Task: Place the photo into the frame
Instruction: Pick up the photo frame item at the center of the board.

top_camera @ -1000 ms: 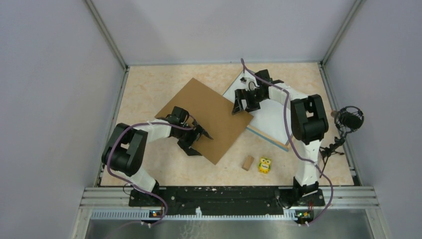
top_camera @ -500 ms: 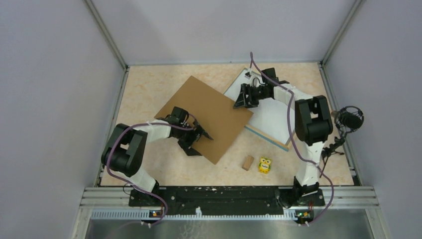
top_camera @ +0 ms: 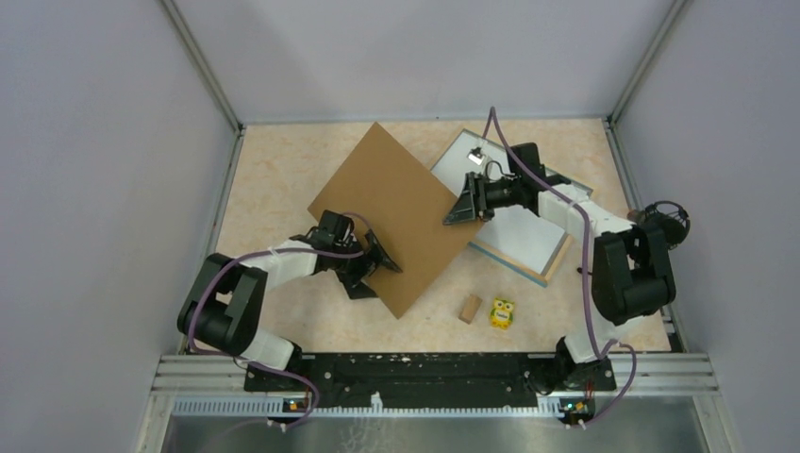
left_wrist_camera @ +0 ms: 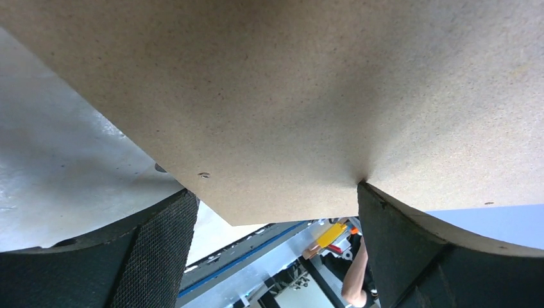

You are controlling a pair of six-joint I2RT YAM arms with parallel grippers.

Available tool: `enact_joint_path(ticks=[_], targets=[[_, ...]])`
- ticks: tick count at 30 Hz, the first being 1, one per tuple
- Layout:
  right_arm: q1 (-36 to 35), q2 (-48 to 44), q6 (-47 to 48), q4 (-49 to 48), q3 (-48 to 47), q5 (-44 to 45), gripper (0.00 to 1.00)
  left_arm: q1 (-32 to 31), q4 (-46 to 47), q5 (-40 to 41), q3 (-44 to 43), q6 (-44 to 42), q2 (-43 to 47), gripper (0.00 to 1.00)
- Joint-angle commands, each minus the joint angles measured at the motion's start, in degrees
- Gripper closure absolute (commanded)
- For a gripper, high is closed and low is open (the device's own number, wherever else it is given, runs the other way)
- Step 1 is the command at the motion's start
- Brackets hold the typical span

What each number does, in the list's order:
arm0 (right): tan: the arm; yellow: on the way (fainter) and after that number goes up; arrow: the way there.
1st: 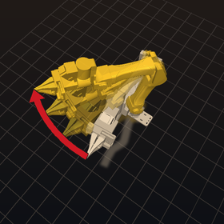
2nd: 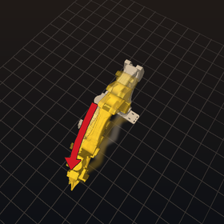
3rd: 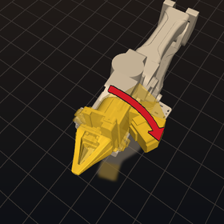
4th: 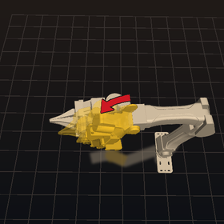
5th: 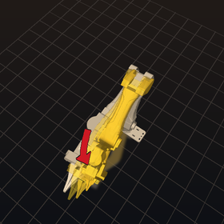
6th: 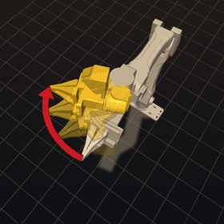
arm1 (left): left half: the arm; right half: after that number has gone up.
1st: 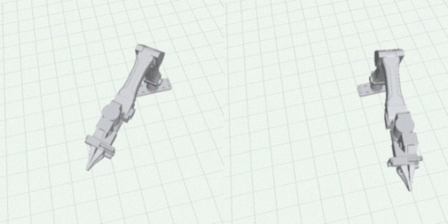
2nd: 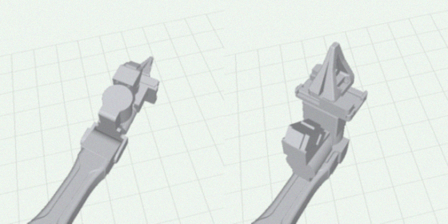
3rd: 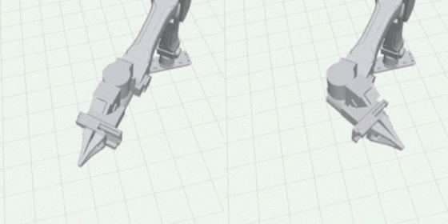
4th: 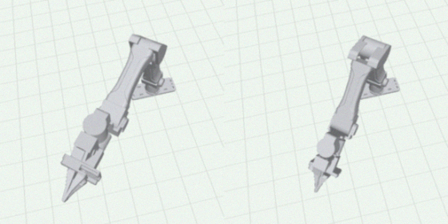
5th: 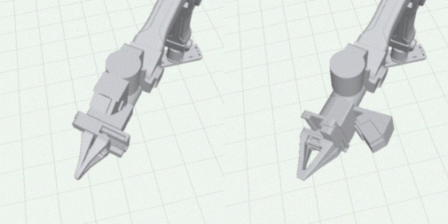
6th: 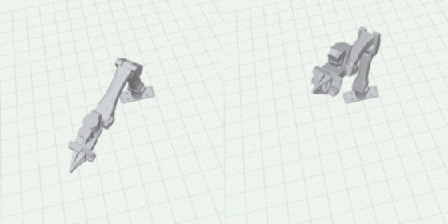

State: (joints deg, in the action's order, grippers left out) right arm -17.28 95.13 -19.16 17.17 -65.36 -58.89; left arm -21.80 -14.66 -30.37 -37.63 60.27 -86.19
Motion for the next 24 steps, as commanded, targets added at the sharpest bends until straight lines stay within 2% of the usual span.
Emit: enact_joint_path(ticks=[1, 8, 9, 11, 14, 18, 24], targets=[[-4.5, -4.8, 0.3, 4.7, 0.7, -0.7, 0.58, 0.3, 4.1, 13.7, 4.2, -7.1, -1.4, 0.02], [-5.6, -11.1, -2.0, 7.8, -1.1, 6.0, 0.67, 0.3, 3.6, 15.8, 6.1, -8.3, 1.3, 0.02], [-5.6, -11.9, -2.1, 8.9, -1.6, 6.8, 0.73, 0.3, 3.6, 15.9, 6.4, -8.4, 1.6, 0.02], [-5.6, -13.5, -2.7, 10.6, -2.3, 8.3, 1.00, 0.4, 4.0, 15.7, 6.9, -8.8, 2.0, 0.02], [-5.9, -16.6, -3.1, 10.3, -1.5, 9.8, 1.00, 0.4, 4.5, 14.1, 6.8, -10.1, 2.1, 0.02], [-6.7, -22.0, -0.6, 14.1, -1.6, 18.7, 1.00, 0.4, 4.3, 13.1, 7.4, -11.6, 5.5, 0.02], [-9.0, -29.5, 5.2, 16.5, -1.4, 28.3, 1.00, 0.5, -0.2, 16.1, 8.9, -13.1, 18.6, 0.01]])
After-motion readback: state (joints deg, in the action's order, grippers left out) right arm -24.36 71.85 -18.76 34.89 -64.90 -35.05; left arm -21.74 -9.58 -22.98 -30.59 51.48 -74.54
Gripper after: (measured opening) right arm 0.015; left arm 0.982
